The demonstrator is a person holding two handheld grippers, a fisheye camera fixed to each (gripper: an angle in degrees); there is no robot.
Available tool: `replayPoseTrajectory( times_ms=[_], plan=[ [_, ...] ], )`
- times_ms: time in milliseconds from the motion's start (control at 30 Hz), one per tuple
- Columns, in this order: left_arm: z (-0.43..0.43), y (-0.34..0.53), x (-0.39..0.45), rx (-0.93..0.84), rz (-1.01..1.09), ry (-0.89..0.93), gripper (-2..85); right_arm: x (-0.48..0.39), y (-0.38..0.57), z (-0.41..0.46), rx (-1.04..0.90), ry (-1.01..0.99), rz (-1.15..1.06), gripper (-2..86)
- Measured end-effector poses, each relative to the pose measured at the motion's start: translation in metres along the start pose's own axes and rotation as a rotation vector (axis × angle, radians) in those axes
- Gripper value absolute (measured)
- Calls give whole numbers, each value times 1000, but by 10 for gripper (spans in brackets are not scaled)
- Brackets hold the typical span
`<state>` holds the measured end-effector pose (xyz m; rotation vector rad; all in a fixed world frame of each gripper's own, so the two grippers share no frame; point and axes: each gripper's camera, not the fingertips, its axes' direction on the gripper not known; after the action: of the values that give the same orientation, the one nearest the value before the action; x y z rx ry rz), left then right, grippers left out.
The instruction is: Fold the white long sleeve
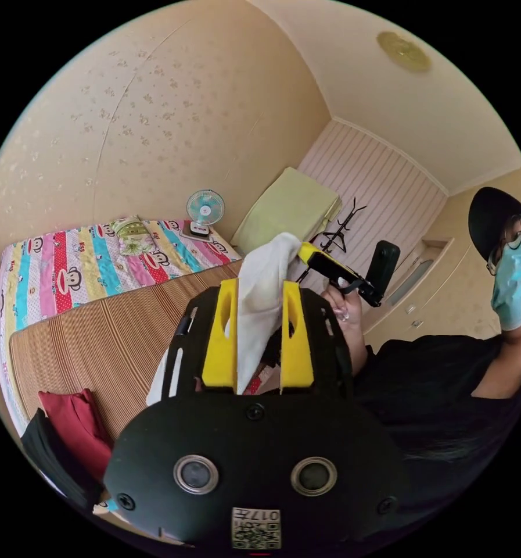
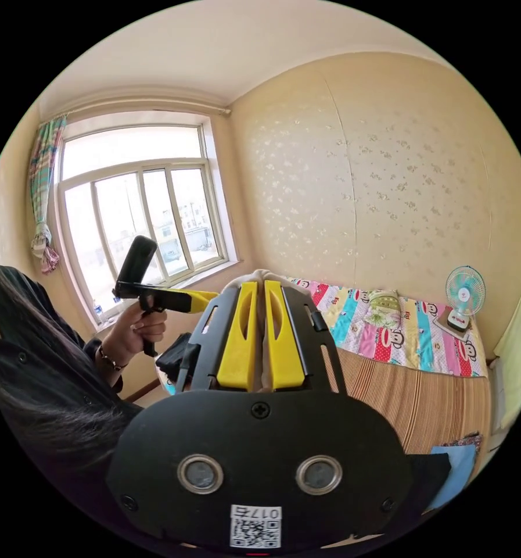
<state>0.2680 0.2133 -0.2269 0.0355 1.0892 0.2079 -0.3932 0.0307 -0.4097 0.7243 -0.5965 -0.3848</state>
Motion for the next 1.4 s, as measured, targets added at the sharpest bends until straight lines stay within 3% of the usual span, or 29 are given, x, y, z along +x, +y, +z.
replayPoseTrajectory(
  times_ms=[200, 300, 433, 567, 733, 867, 1000, 1067, 1167, 1400],
  plan=[
    [36, 10, 32, -63, 42, -129, 163, -23, -17, 8, -24, 6, -72, 21],
    [24, 11, 31, -6, 43, -243, 53, -19, -22, -2, -13, 8, -91, 27],
    [-16, -3, 30, 133, 126, -128, 27, 26, 4, -36, 36, -175, -79, 46],
    [-40, -38, 42, 124, 214, -183, 17, 75, 81, -67, 25, -160, 104, 67],
    [-80, -69, 48, 157, 267, -99, 16, 89, 153, -39, -224, -246, 238, 134],
    [-117, -91, 54, 162, 305, -108, 16, 96, 141, 13, -325, -66, 310, 78],
    [-192, -98, 44, 206, 258, -117, 19, 115, 93, -40, -105, 105, 366, 27],
    [-236, -94, 45, 260, 281, -91, 21, 113, 57, -95, 74, 94, 250, 22],
    [-292, -95, 48, 350, 309, -111, 23, 104, 18, -128, 150, 195, 166, 18],
    [-358, -150, 24, 257, 313, -248, 32, 108, -44, -206, 443, 460, 122, 14]
  ],
)
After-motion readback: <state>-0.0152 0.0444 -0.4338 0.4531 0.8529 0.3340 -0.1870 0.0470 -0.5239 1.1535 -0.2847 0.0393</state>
